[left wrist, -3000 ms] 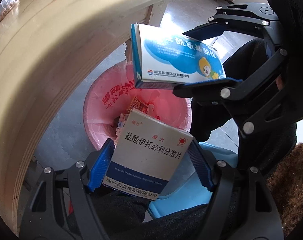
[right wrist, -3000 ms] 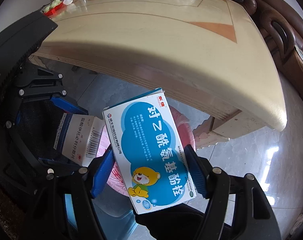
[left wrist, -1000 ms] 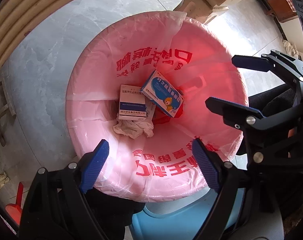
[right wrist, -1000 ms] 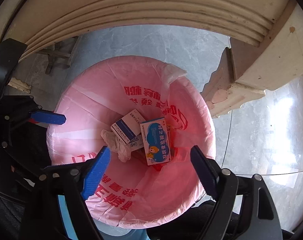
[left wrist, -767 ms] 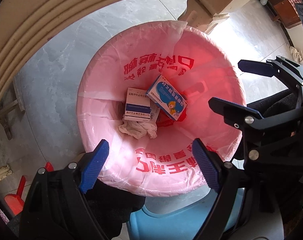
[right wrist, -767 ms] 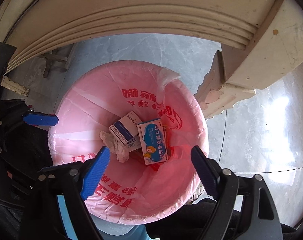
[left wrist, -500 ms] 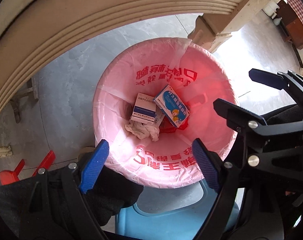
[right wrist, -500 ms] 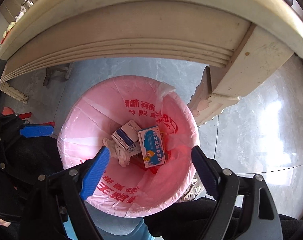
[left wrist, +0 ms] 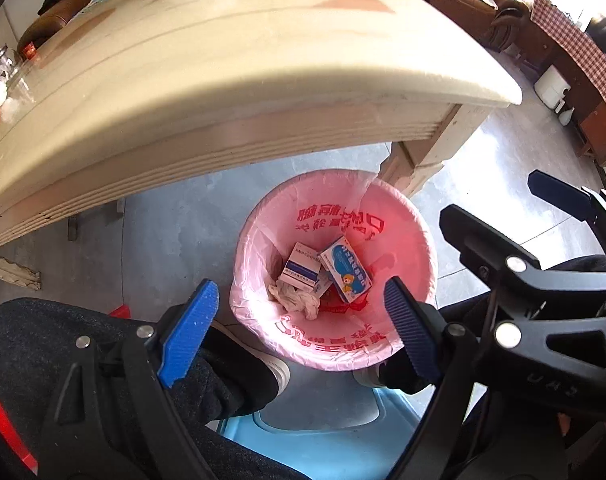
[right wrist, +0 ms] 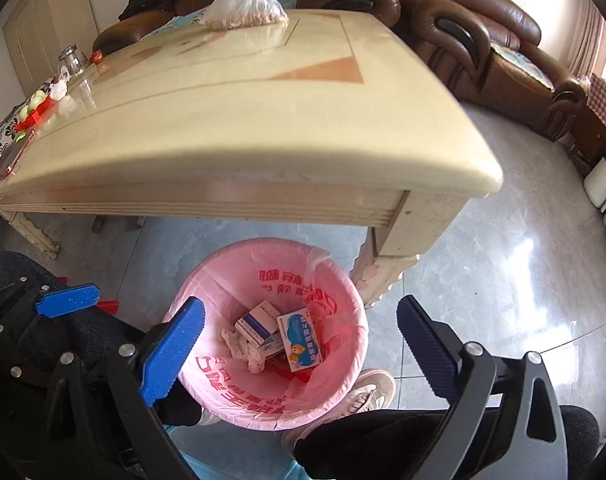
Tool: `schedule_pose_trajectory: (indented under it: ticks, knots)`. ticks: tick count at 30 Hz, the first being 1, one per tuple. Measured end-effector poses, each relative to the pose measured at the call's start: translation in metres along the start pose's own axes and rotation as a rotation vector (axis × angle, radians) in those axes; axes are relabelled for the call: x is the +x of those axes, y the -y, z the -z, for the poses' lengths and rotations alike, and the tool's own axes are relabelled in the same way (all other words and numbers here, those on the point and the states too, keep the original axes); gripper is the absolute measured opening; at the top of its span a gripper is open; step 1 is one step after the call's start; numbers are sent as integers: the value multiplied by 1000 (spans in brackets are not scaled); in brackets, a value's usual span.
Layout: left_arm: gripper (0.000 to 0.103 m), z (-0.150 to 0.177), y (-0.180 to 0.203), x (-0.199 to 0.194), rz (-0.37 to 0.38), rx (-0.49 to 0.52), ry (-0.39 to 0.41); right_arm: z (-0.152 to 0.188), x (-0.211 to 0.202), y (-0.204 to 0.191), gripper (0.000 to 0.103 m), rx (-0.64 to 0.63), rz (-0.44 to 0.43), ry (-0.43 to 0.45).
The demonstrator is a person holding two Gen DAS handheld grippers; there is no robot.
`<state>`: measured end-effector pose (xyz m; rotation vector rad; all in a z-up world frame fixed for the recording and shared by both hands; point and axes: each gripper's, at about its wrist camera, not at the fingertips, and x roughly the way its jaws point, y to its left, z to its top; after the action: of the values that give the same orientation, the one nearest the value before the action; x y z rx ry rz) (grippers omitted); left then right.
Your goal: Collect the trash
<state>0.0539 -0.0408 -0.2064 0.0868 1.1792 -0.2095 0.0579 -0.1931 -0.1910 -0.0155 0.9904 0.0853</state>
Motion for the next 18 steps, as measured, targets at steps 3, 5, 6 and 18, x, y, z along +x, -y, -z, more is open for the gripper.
schedule_pose_trajectory:
  ticks: [3, 5, 6, 18]
  knots:
    - [83, 0, 2, -24, -4, -29, 55, -6, -27, 3, 95, 9, 60, 69]
    - [83, 0, 0, -40, -18, -53, 93, -10, -44, 4, 95, 16, 96, 112]
    - [83, -1, -1, -48, -27, -63, 113, -13, -55, 5, 95, 18, 105, 133]
    - [88, -4, 13, -154, -102, -99, 399, -25, -177, 1, 96, 38, 246, 427]
